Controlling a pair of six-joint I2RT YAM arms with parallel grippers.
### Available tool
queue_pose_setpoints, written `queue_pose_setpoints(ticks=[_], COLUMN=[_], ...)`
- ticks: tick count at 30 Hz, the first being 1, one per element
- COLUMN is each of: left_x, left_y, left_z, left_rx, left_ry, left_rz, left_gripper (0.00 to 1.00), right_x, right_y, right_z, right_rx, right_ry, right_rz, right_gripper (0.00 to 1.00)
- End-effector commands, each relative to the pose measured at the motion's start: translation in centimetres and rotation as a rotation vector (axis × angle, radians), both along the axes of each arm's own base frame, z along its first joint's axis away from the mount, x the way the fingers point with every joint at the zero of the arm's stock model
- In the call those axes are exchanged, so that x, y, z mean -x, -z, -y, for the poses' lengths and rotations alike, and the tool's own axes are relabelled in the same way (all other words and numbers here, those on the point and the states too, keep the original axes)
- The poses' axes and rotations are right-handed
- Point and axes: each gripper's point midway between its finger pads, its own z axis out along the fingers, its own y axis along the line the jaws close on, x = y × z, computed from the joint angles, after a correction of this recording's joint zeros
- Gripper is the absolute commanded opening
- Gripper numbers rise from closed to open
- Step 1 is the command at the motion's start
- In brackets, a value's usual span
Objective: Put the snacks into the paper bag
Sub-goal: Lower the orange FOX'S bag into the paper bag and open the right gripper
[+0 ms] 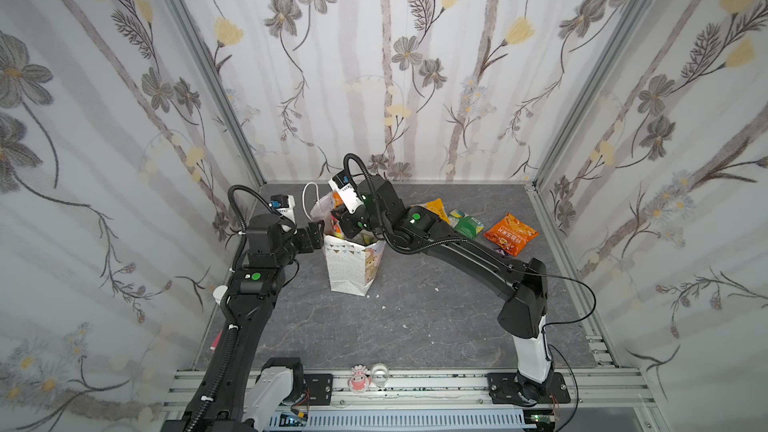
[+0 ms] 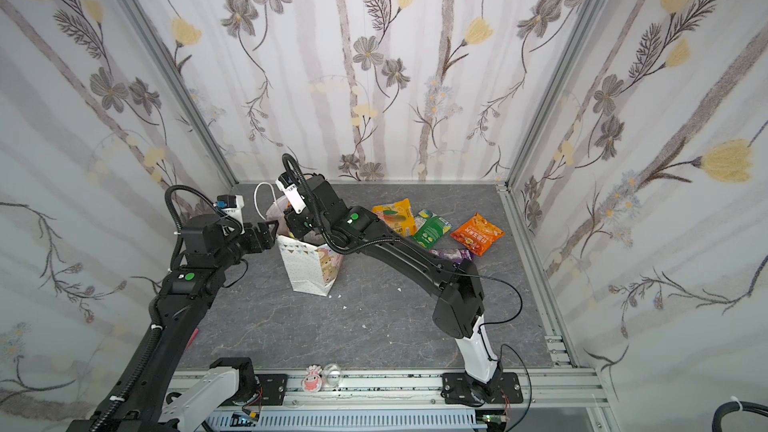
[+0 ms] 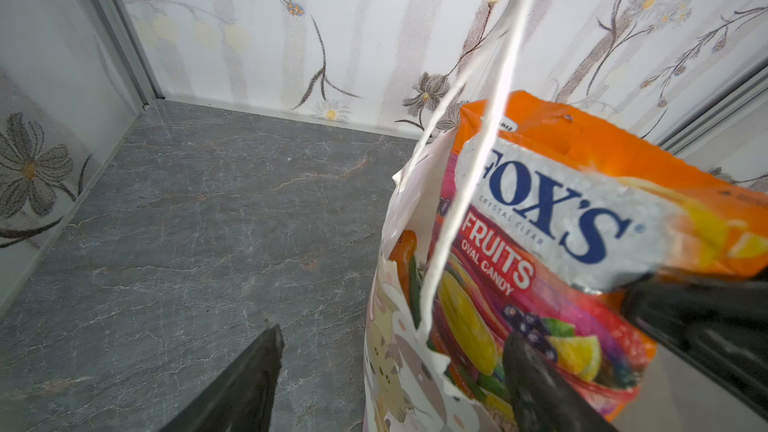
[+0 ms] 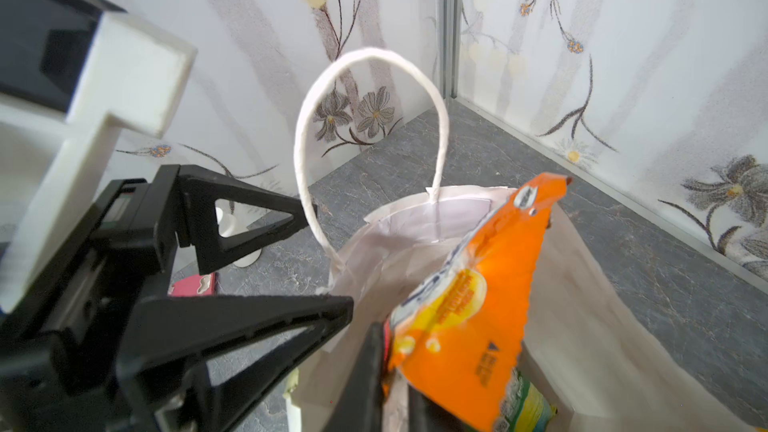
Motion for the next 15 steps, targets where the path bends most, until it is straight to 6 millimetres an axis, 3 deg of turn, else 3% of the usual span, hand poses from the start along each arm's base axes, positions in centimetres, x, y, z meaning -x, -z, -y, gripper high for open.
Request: queue_pose_setpoints(ticks=[1,5,15], left_x=[0.0,-0.1,-0.2], left_y=[-0.1,0.1,0.4], left_z=[-0.1,-0.1,-0.2], left_rx=[-0.011,-0.012,-0.015], left_ry=[-0.002,-0.003,-0.006], left_rz=[0.002,-0.003,-0.016], left_gripper=[0.83,0.83,0.83], right_x=[-0.1,0.1,1.4], right_y=[-2.6,-3.7,-6.5], right_z=[-0.1,0.3,2.5], right_rx=[-0.068,-0.081,-0.094], right_ry=[0.006,0.010,0.046], right_rz=[0.043,0.057,0.077], right_gripper=[0.38,0.42,0.39])
